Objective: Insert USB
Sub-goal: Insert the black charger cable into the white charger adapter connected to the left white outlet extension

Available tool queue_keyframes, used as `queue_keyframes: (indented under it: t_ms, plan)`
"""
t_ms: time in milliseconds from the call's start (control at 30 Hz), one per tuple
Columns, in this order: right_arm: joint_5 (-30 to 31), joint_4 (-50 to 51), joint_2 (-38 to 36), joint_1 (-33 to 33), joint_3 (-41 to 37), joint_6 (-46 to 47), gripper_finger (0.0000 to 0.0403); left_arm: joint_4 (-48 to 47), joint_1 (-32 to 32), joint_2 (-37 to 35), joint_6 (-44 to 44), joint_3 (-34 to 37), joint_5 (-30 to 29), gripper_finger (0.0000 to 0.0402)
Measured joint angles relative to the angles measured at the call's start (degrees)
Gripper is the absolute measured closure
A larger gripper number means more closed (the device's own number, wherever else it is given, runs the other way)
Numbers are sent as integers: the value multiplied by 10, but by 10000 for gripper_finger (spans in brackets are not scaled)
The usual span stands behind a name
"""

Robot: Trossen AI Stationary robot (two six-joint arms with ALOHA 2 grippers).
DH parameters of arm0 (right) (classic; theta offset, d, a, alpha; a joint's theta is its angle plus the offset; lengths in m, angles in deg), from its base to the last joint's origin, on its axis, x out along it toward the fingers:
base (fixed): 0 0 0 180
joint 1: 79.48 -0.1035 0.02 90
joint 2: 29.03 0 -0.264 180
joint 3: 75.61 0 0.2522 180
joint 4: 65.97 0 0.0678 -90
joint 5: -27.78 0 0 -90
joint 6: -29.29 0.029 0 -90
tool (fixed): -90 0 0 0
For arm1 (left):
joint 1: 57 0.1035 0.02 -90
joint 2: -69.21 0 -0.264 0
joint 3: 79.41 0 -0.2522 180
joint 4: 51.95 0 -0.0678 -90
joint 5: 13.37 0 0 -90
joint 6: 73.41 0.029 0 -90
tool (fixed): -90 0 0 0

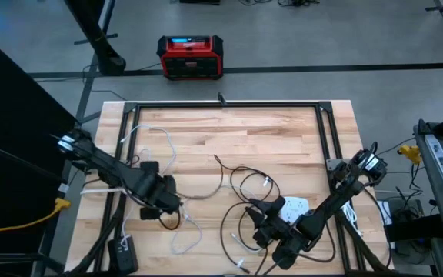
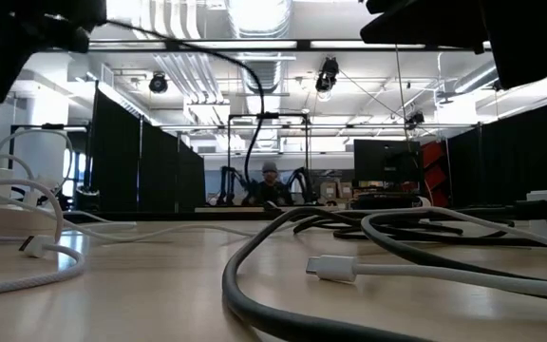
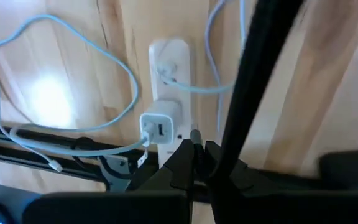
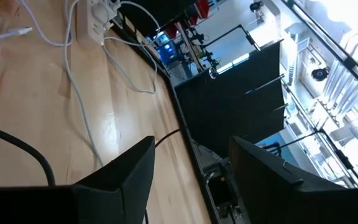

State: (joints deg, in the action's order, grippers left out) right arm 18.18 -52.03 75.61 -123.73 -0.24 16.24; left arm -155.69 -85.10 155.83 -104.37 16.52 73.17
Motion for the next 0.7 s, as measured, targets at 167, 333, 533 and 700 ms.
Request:
queue_keyframes:
  t_ms: [167,333,533,700]
  plan:
    - [-14,0,0,0,0,0,213,8,0,-44,-11,54,4,388]
    - [-16,0,0,1,0,3,213,54,0,-95,-15,109,-1,389]
    - [-29,0,0,4,0,5,213,94,0,-124,-12,152,-42,389]
    - [-29,-1,0,9,0,5,213,99,1,-124,18,161,-66,389]
